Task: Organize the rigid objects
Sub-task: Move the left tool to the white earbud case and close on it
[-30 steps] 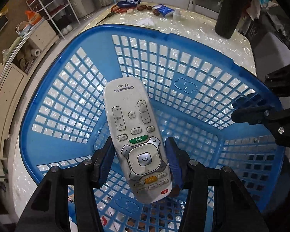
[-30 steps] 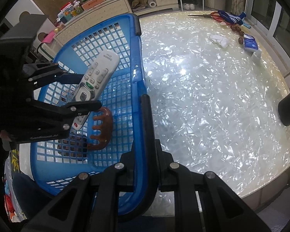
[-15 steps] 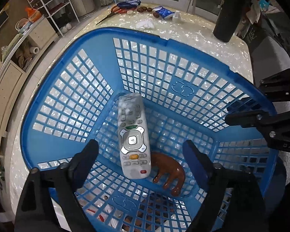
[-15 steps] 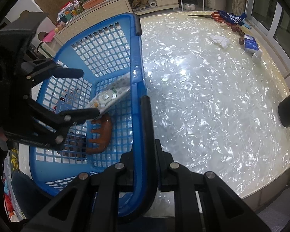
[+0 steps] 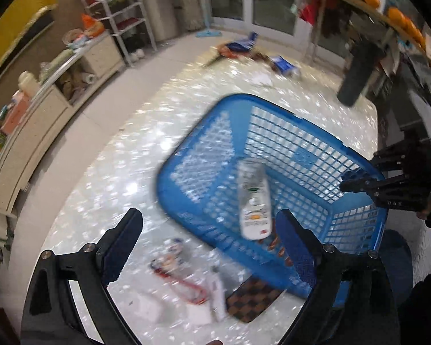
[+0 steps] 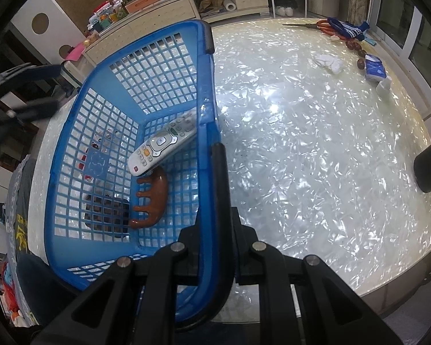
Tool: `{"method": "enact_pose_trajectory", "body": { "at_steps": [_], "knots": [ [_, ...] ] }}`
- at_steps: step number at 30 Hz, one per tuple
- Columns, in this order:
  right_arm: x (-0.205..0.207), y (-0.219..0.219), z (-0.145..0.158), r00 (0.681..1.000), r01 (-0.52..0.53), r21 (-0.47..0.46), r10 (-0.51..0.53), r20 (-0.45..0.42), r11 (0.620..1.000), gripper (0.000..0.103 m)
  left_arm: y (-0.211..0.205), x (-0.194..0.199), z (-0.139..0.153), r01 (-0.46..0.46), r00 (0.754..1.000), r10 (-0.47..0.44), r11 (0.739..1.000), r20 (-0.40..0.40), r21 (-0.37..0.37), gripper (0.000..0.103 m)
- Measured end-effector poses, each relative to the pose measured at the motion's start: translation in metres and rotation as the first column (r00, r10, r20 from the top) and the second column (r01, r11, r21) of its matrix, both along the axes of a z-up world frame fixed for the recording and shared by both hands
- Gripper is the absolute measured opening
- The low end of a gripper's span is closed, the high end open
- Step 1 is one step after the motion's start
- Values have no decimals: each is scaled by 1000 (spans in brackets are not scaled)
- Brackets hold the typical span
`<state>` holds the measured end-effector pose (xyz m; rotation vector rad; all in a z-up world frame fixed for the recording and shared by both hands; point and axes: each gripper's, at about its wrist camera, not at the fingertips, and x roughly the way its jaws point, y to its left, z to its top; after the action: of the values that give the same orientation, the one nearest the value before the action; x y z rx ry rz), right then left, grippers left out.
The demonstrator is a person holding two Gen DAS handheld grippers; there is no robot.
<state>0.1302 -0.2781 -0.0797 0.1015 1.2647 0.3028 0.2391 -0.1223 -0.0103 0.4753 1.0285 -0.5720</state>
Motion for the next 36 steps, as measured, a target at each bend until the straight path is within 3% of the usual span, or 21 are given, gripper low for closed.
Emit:
{"method": "enact_pose_trajectory", "body": {
  "at_steps": [5, 9, 14, 18, 21, 25, 32, 34, 36],
  "knots": [
    [2, 1, -1, 1000, -3, -7, 3, -2, 1000, 13, 50, -4, 8, -99, 995, 99, 995, -1, -9, 95],
    [2, 1, -1, 1000, -6, -13, 6, -3, 1000, 13, 86, -8, -4, -190, 981, 189, 982, -45, -12, 95],
    [3, 3, -1, 1000, -7, -20, 7, -4, 1000, 13, 129, -11, -35, -343, 931, 334, 939, -149, -34, 95],
    [3, 3, -2, 1000, -8, -24, 7, -6, 1000, 13, 159, -7, -62, -502, 849, 484, 864, -214, -40, 95],
    [4, 3, -2, 1000, -5, -19, 5, -8, 1000, 13, 182, -3, -86, -634, 753, 599, 771, -271, -60, 95],
    [4, 4, -3, 1000, -10, -26, 10, -12, 1000, 13, 201, -1, -114, -732, 661, 692, 680, -291, -46, 95],
    [6, 5, -4, 1000, -14, -28, 14, -16, 1000, 13, 218, 0, -148, -820, 548, 767, 572, -332, -33, 95],
    [7, 5, -4, 1000, -15, -29, 14, -17, 999, 13, 218, 0, -156, -826, 539, 771, 563, -337, -32, 95],
    [7, 5, -4, 1000, -14, -26, 14, -17, 1000, 13, 213, 2, -162, -819, 547, 771, 573, -326, -20, 95]
  ]
}}
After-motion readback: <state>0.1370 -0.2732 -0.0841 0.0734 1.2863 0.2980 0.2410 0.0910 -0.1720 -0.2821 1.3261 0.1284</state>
